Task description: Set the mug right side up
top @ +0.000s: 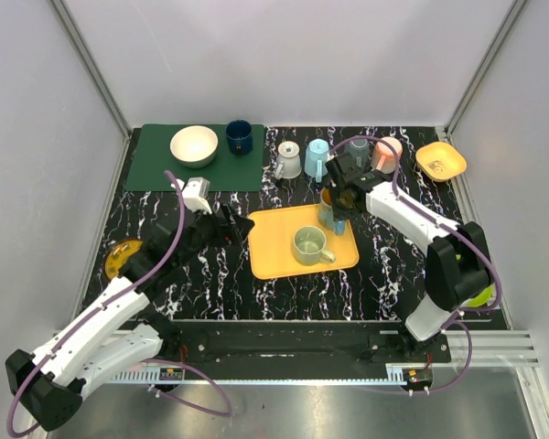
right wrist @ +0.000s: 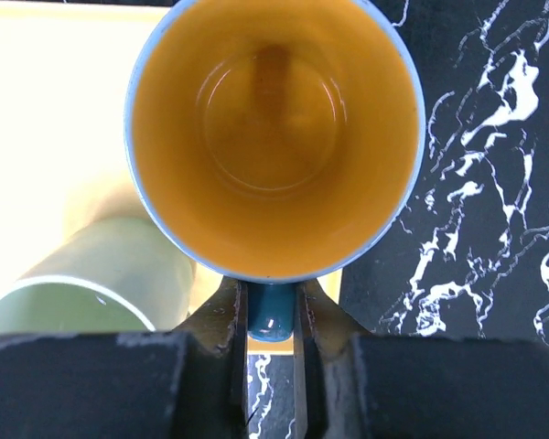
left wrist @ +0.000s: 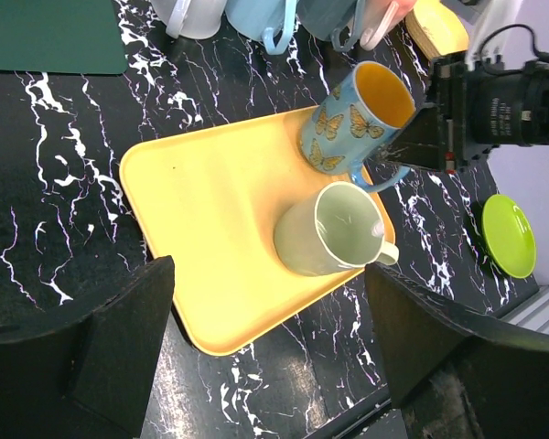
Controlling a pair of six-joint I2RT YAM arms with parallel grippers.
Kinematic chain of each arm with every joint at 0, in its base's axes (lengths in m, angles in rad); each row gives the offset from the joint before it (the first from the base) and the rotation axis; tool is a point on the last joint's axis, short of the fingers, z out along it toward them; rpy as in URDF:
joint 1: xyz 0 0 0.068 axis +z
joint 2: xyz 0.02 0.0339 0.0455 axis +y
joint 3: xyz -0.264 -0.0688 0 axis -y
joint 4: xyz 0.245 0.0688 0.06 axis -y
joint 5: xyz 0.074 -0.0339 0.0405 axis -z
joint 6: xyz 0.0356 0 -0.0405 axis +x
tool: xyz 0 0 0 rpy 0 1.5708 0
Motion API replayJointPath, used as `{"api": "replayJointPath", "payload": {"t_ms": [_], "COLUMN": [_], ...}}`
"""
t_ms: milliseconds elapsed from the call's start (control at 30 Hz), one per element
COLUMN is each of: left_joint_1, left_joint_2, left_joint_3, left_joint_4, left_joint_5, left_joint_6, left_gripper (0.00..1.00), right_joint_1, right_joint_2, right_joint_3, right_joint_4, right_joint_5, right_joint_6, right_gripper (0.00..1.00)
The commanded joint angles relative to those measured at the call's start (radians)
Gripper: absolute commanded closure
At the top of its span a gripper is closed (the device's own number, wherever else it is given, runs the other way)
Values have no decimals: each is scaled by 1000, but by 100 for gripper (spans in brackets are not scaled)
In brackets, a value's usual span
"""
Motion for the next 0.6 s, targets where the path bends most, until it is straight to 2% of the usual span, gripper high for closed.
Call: {"api": "replayJointPath", "payload": {"t_ms": [0, 233, 333, 433, 533, 567], "left_joint_1": [0, -2, 0, 0, 1, 1], "left_joint_2": [-18, -44, -88, -160, -239, -249], "left_joint_3": [-1, -7, -30, -90, -202, -266], "left_joint_4": [48, 48, 82, 200, 457, 613], "left_joint_5": [-21, -90, -105, -82, 7, 40], "left_joint_6": [-22, -75, -118, -190, -280, -311], "left_gripper": [14, 14, 14, 13, 3, 1], "right_joint_1": [-2, 9, 9, 7, 7, 7], "right_joint_2": [-162, -308, -395, -503, -610, -647], "right_joint_3": [74, 103, 119, 79, -13, -35], "right_joint_4": [-18, -68, -40, 84, 365, 421], "right_joint_5": [50, 50, -25, -172, -356, -423], "right_joint_6": [21, 39, 93, 195, 341, 378], "right_gripper": [100, 100, 100, 100, 100, 100]}}
